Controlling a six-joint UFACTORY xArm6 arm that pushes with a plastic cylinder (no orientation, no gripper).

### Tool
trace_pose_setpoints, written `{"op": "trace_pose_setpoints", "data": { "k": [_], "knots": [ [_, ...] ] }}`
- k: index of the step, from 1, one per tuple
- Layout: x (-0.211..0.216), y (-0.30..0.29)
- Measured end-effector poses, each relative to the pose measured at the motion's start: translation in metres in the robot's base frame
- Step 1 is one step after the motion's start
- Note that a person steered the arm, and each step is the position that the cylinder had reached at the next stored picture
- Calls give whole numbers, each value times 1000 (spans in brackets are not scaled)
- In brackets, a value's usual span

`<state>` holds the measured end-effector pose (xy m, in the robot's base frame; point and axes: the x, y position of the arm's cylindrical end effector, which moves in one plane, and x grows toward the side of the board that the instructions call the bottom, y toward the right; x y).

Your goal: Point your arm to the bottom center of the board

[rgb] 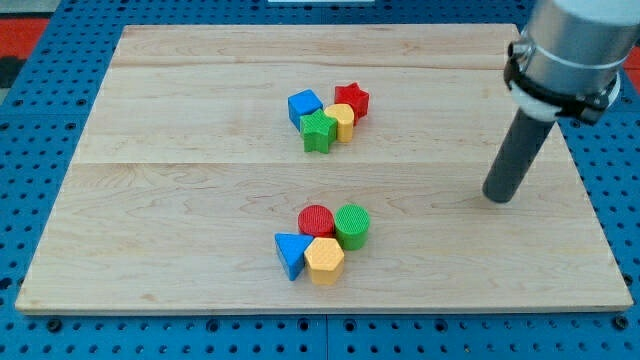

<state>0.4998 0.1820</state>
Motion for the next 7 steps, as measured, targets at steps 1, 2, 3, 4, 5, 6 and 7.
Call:
{"op": "trace_pose_setpoints", "data": {
  "k": [1, 2, 3, 4, 5, 6, 7],
  "knots": [
    [25, -20],
    [43, -51],
    [60, -82],
    [72, -108],
    [87, -128],
    [101, -146],
    [110, -169]
  ]
}}
